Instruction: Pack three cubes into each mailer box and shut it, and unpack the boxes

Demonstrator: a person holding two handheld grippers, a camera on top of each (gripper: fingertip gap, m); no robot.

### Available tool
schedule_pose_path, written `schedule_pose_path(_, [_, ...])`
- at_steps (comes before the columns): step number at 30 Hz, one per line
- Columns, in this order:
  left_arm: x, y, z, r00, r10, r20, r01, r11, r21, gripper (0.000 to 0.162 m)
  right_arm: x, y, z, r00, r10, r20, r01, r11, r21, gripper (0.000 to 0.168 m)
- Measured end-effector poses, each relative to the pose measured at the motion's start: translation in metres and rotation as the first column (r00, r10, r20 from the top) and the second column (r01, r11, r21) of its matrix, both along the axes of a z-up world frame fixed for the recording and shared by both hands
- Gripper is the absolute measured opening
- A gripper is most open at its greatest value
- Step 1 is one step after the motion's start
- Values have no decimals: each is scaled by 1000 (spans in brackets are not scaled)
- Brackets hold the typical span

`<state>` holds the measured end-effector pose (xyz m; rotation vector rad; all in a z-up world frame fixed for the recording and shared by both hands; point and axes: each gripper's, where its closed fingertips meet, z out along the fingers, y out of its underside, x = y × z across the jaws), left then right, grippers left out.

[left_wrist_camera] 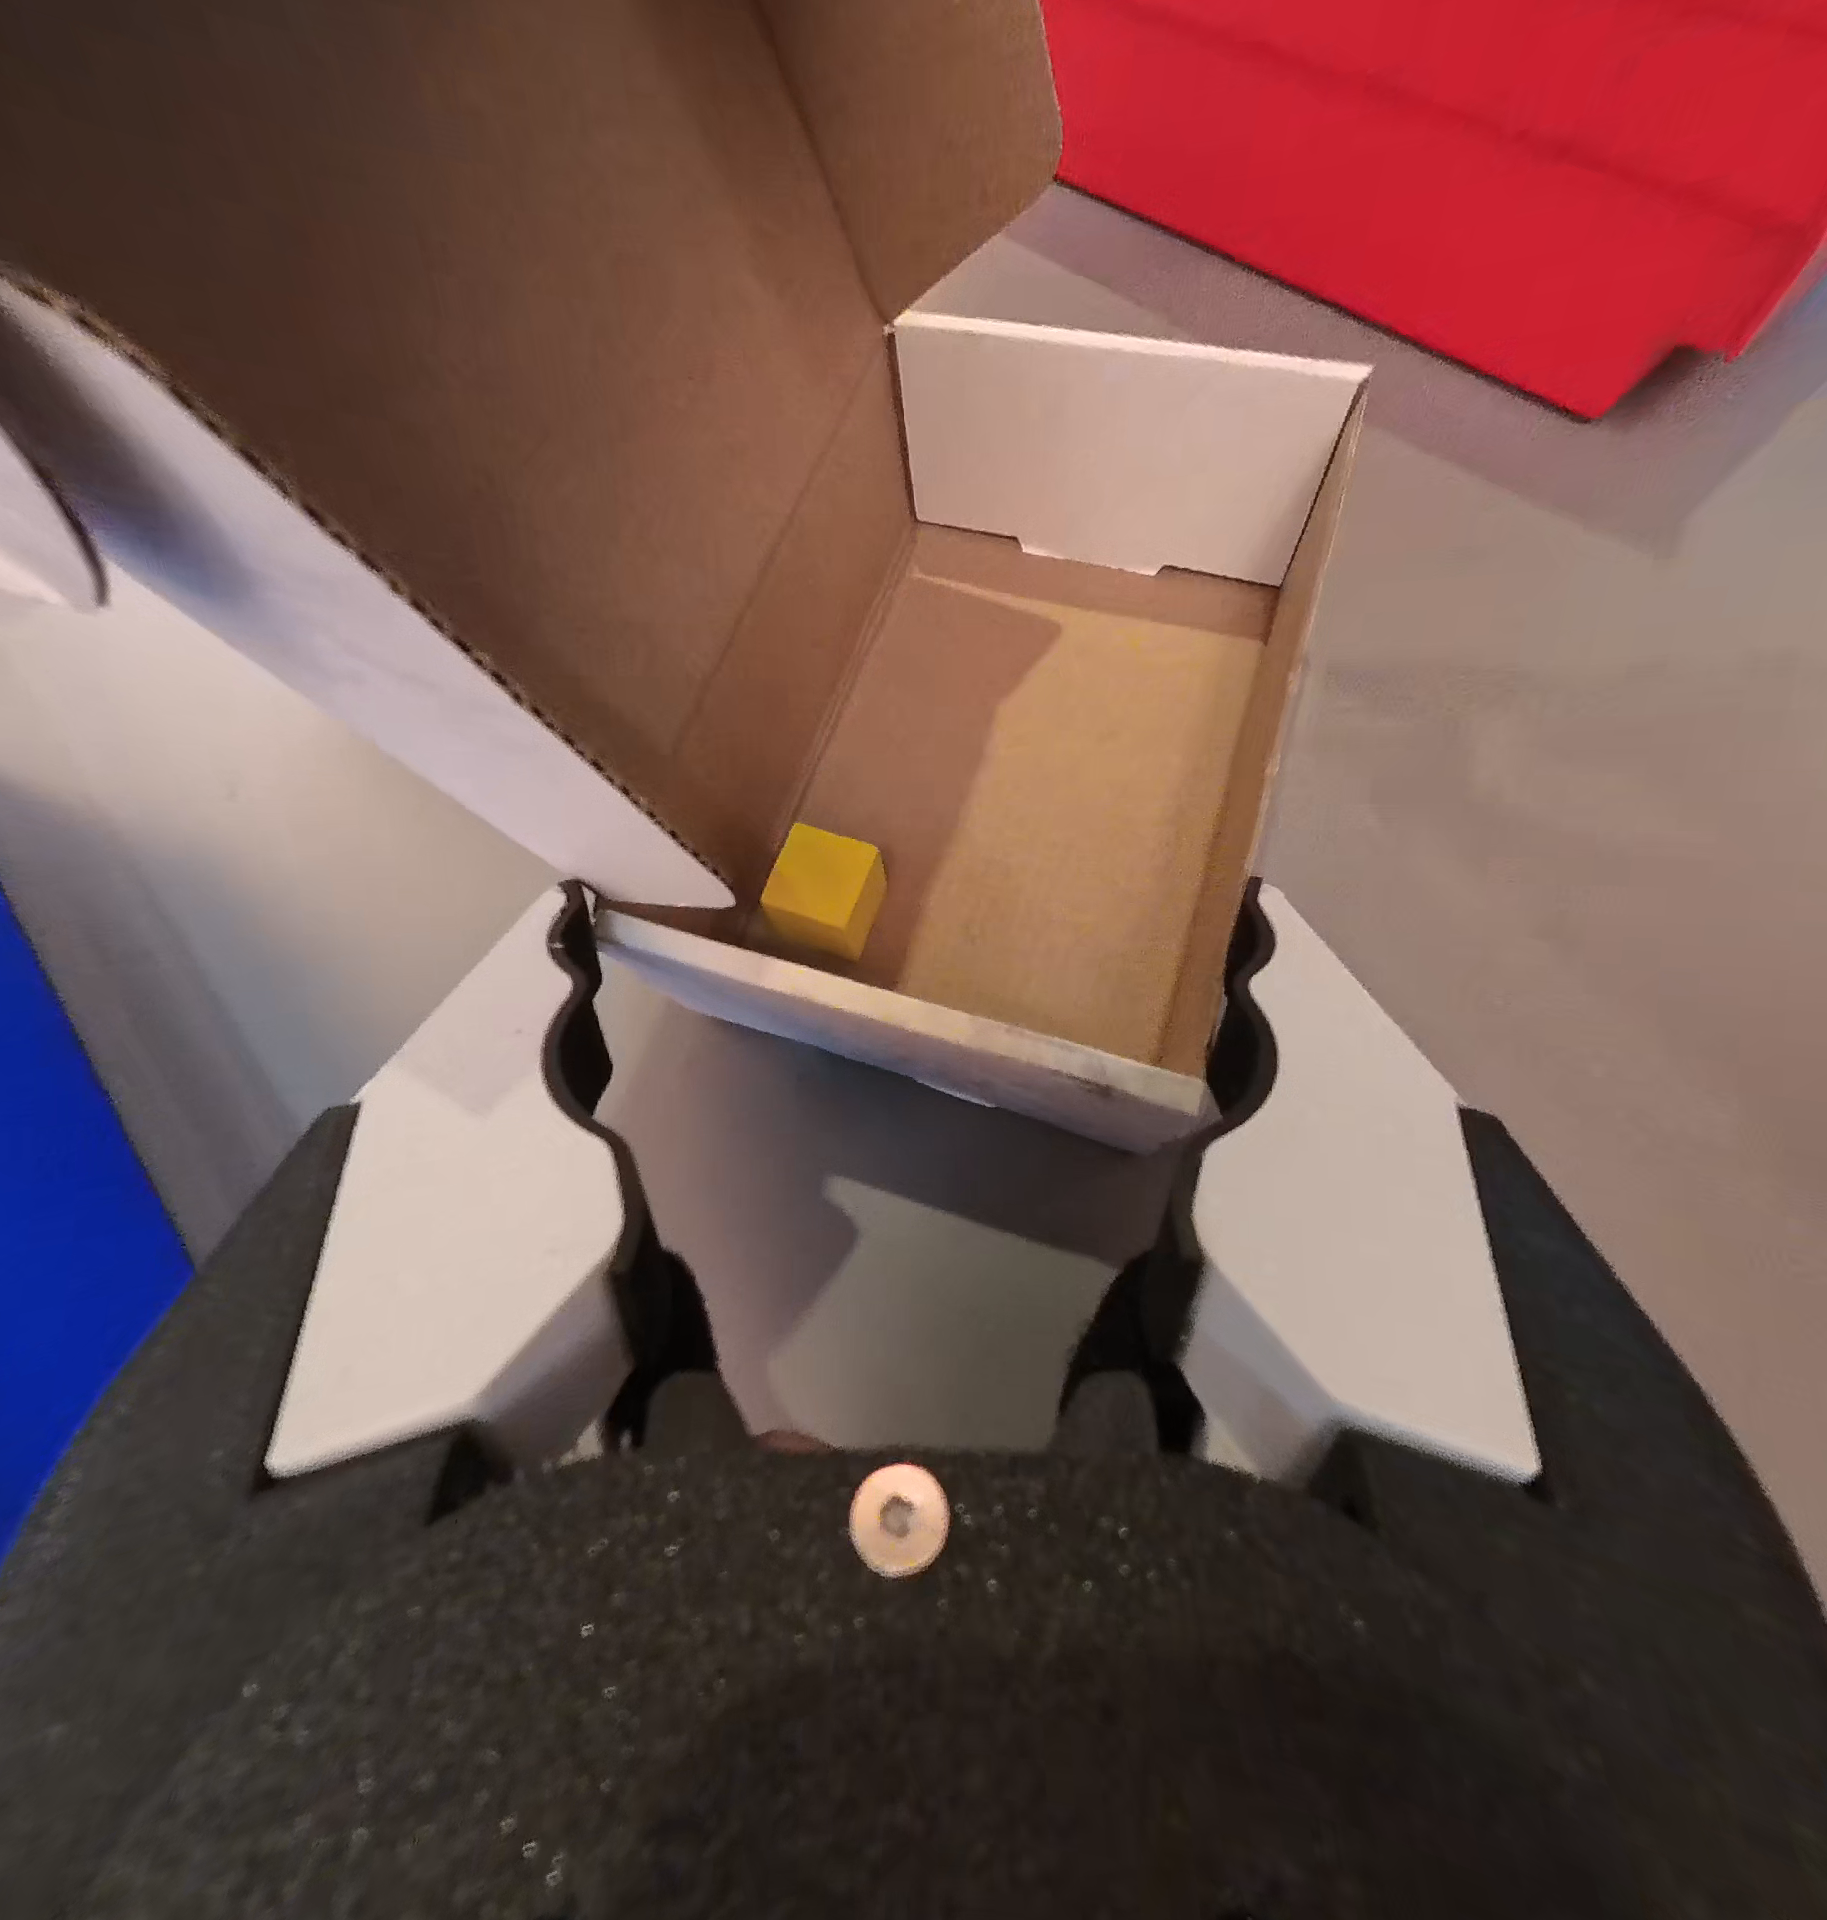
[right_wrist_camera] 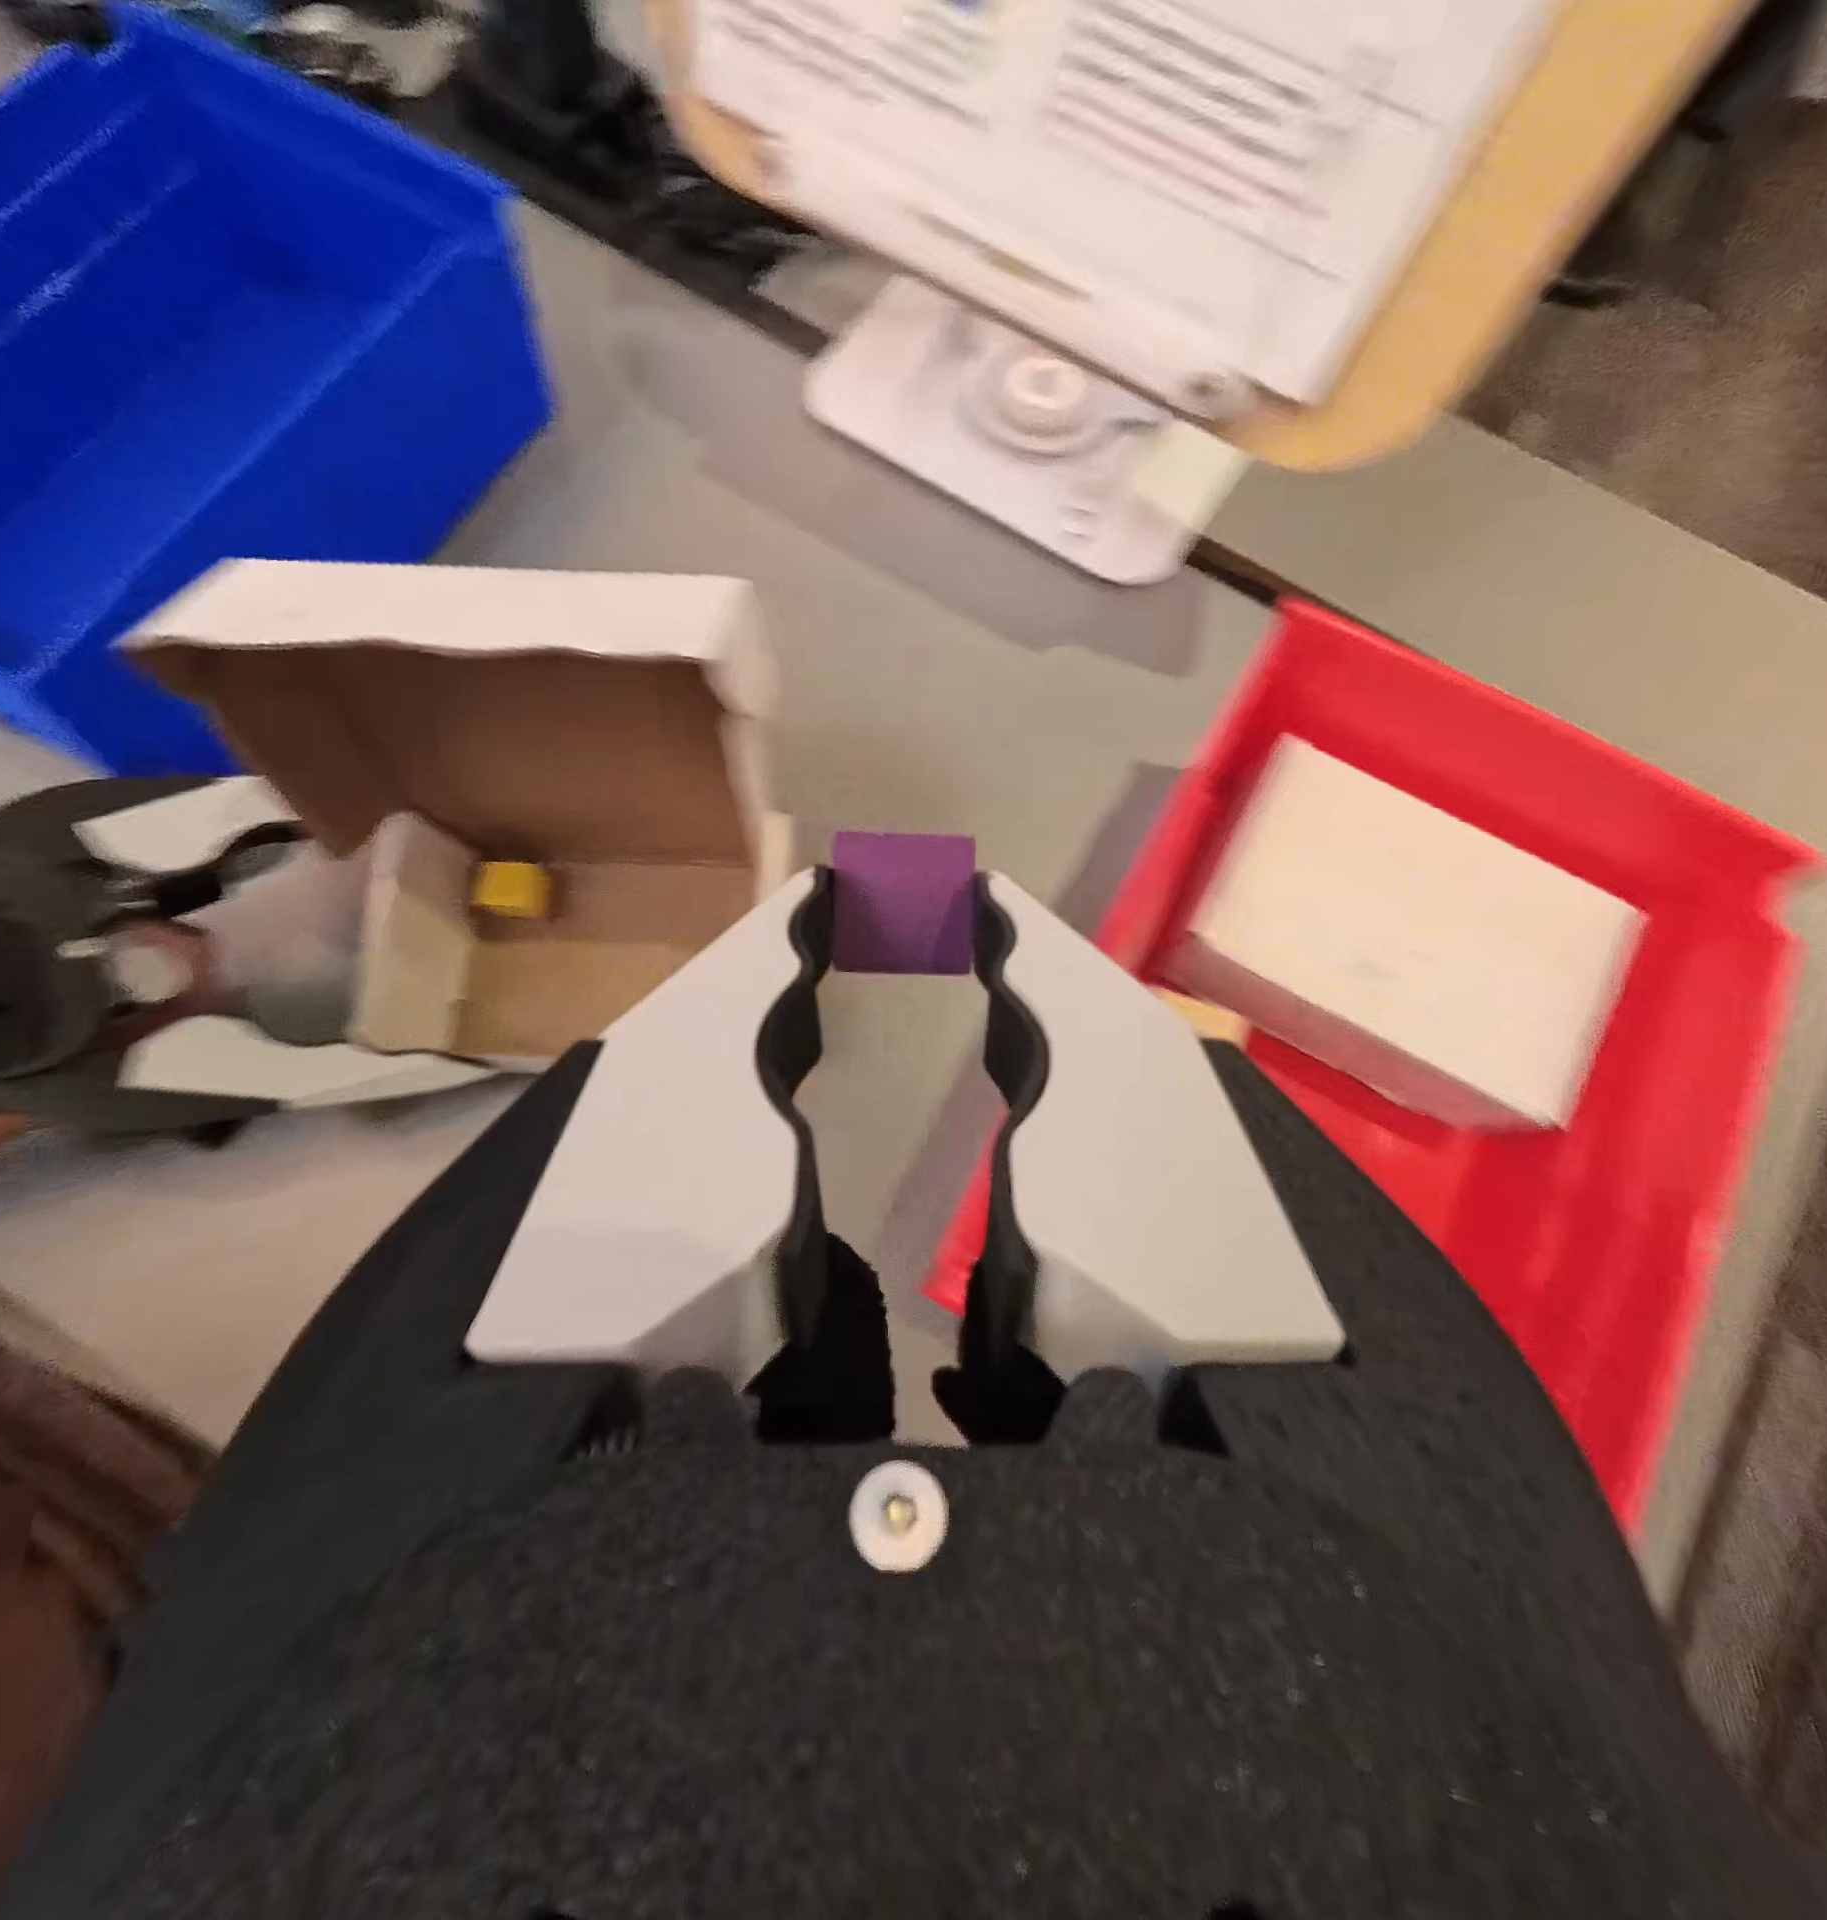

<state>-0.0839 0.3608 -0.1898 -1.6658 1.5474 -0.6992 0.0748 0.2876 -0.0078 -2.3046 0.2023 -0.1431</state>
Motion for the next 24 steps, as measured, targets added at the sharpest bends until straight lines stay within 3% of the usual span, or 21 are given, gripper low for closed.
schedule_pose_path(4, [-1,0,0,1000,-3,-3,3,1000,11,117,87,-55,-39,976,-217,34,220,969,-114,26])
schedule_pose_path(8, [0,0,0,1000,-1,-4,1,1000,7,117,113,-75,-106,964,-256,-71,228,935,-271,26])
schedule_pose_path(12, [0,-1,0,1000,-2,-3,2,1000,11,117,151,-78,-129,930,-359,-73,334,912,-239,25])
schedule_pose_path(16, [0,-1,0,1000,-3,0,3,1000,9,118,183,-84,-173,904,-427,-21,396,854,-337,26])
schedule_pose_path(24, [0,-1,0,1000,-23,1,23,1000,10,117,203,-85,-203,886,-463,-26,410,808,-424,26])
